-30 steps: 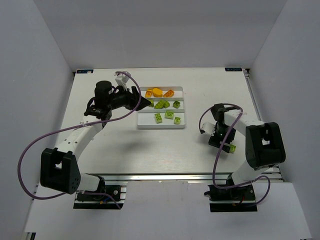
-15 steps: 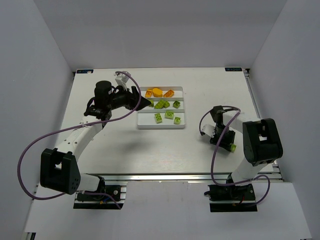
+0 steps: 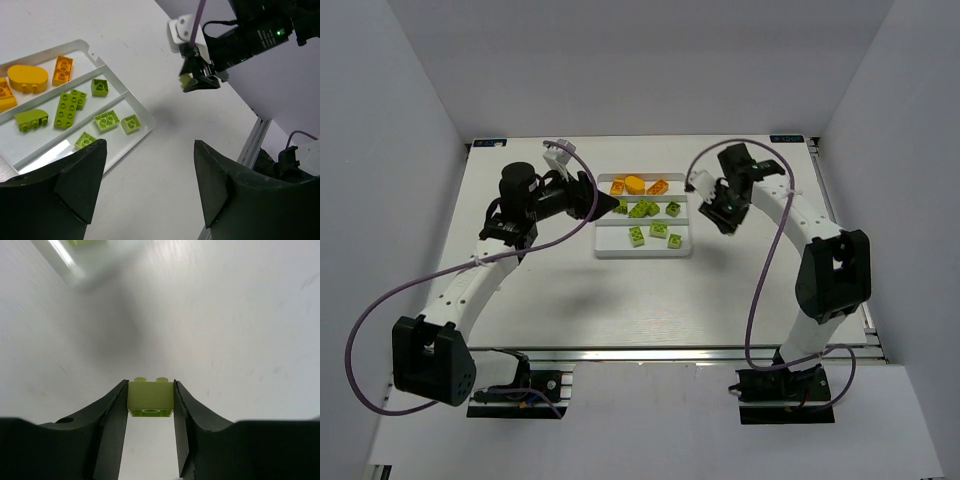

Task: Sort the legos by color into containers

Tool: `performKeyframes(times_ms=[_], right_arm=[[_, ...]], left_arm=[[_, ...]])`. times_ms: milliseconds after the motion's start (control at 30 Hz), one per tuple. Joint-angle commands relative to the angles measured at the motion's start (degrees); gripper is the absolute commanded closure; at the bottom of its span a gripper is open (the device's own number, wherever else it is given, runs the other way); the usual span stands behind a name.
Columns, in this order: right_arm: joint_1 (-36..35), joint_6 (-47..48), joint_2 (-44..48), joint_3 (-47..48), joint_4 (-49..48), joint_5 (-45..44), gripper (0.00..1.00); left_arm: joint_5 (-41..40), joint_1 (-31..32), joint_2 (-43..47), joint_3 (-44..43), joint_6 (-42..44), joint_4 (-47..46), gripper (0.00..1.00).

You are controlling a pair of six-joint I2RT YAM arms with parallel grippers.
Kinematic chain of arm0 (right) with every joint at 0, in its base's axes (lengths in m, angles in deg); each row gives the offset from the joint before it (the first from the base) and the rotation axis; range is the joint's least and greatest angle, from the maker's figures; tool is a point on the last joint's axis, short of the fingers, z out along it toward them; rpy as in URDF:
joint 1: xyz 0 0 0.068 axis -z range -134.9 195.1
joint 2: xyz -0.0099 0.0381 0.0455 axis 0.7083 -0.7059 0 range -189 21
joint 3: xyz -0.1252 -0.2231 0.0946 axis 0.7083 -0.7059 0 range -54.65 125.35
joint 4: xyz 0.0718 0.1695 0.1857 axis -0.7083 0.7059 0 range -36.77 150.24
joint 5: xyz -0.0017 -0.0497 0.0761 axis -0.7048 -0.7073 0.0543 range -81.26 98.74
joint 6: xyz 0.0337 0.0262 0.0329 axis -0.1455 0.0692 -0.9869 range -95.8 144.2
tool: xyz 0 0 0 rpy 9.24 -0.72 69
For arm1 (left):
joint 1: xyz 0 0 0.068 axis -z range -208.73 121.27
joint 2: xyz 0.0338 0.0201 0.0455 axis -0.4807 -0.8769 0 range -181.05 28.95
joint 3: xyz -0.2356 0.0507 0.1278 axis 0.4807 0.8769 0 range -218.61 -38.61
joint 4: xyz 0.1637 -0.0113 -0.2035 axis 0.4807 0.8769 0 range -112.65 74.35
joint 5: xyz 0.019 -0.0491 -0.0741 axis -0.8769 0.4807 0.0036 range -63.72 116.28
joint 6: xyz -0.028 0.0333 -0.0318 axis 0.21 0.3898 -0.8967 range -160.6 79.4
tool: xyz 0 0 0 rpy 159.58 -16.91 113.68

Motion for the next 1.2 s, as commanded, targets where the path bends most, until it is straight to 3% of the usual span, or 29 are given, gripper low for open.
performKeyframes(times_ms=[0, 267, 400, 467, 533, 633, 800, 1000, 1167], right_arm=[[-5.55, -8.89, -4.51, 6.98, -1.03, 11.57, 0.93], [-12.24, -13.20, -18.74, 25.78, -2.09, 11.67, 0.86], [-14.26, -13.56, -23.50, 30.90, -0.60, 11.58, 0.75], [-15.23, -13.91, -25.43, 32.13, 0.02, 11.49, 0.60], [-15.84, -14.34, -26.66, 33.63, 0.89, 11.76, 0.36], [-16.11, -15.22, -26.58, 34.25, 1.60, 13.77, 0.14], [-14.88, -18.64, -17.81, 28.02, -3.40, 14.66, 0.11], [-12.07, -26.99, 1.51, 10.11, -15.60, 14.22, 0.11], [-10.92, -31.30, 19.54, -6.75, -25.02, 6.33, 0.11]], left_arm=[[0.53, -0.33, 3.42, 0.28, 2.18, -0.83, 0.20], [-4.22, -0.33, 2.55, 1.69, 6.40, 0.22, 0.20], [-5.71, -0.33, 1.85, 1.42, 7.98, 1.01, 0.20], [-6.24, -0.33, 1.93, 1.51, 8.34, 1.01, 0.20], [-7.02, -0.33, 2.11, 1.69, 8.78, 1.01, 0.20], [-7.38, -0.33, 2.55, 1.77, 9.39, 1.01, 0.19], [-7.56, -0.33, 3.60, 2.13, 10.01, 1.01, 0.18], [-6.77, -0.33, 4.48, 3.09, 10.89, 0.31, 0.13], [-5.45, -0.33, 6.76, 4.23, 11.24, -1.62, 0.03]])
